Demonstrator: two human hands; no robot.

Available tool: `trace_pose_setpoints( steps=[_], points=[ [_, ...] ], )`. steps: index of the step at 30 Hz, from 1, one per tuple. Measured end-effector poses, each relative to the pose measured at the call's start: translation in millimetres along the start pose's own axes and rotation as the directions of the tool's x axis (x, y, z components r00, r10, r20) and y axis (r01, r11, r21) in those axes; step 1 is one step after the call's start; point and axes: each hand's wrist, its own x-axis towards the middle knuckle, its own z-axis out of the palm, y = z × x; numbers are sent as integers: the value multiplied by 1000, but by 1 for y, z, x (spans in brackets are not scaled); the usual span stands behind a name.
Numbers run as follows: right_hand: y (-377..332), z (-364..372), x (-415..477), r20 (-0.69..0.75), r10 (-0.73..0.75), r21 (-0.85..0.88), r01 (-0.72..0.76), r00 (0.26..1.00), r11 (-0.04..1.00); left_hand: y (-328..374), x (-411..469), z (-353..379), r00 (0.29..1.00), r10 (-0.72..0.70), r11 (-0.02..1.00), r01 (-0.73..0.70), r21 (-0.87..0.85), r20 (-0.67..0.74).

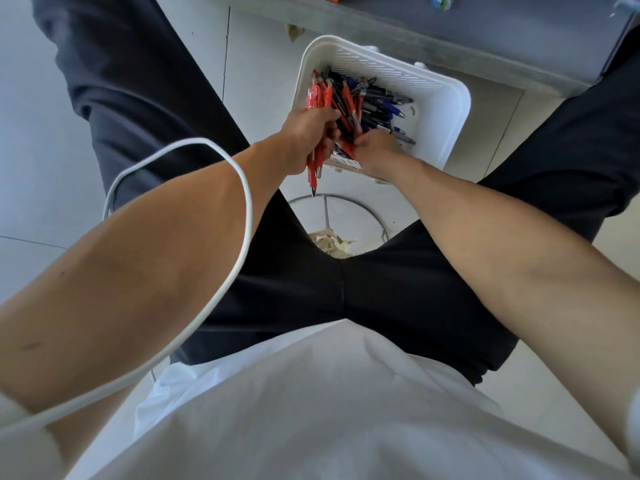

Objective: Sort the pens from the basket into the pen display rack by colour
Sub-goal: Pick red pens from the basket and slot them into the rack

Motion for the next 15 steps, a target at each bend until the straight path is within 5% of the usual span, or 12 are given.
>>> trace_pose_setpoints(
  steps=[7,15],
  points=[
    [11,-22,-31,-132,-14,307,55,991,950,-4,-5,-1,991,89,992,-80,97,-95],
    [15,-33,-65,-67,-249,659,231,966,716,-10,-16,2,979,187,975,-175,135,-85]
  ],
)
